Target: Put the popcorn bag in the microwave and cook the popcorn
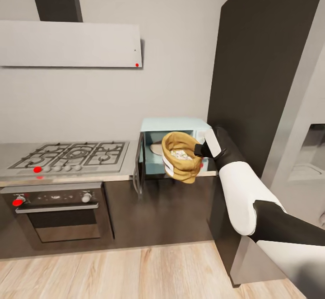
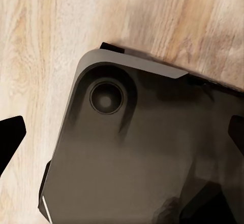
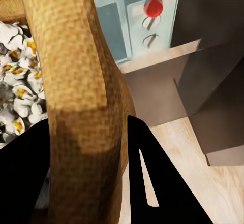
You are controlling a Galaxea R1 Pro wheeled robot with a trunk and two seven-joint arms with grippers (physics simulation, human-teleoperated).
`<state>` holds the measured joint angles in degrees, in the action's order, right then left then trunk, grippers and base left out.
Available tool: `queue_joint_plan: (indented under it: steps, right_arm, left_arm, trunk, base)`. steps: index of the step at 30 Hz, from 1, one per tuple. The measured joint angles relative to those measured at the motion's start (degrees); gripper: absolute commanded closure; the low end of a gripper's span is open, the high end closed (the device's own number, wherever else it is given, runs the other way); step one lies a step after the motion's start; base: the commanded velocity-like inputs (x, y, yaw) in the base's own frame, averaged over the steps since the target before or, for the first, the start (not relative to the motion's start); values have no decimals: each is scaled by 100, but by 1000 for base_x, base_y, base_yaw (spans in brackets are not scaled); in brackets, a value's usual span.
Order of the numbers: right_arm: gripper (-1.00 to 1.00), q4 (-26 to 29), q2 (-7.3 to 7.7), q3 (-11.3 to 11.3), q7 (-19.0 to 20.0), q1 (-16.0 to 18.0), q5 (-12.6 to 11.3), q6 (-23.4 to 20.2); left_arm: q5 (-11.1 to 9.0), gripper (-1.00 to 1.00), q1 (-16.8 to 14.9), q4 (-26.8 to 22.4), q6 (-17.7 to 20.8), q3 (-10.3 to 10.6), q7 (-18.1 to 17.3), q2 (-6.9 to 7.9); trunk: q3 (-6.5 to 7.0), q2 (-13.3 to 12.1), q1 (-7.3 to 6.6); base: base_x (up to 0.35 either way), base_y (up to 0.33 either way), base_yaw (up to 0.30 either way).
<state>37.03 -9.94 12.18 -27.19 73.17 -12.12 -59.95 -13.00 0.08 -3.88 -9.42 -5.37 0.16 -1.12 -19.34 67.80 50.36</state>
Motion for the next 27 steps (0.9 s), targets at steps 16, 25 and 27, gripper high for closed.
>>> queue_joint_plan:
  steps: [16, 25, 27]
  right_arm:
    - [100, -354, 0, -16, -5, 0, -11, 0]
    - [100, -415, 0, -38, -7, 0, 22, -1]
    - [100, -414, 0, -39, -7, 0, 10, -1]
  left_arm:
    - [0, -100, 0, 0, 1, 0, 0, 9]
    - [1, -100, 0, -3, 0, 0, 0, 0]
    - [0, -100, 0, -1, 0, 0, -1, 6]
  trunk:
    - [0, -1, 2]
    - [0, 0, 1]
    - [0, 0, 0]
  base:
    - [69, 0, 0]
    - [30, 0, 0]
    - [197, 0, 0]
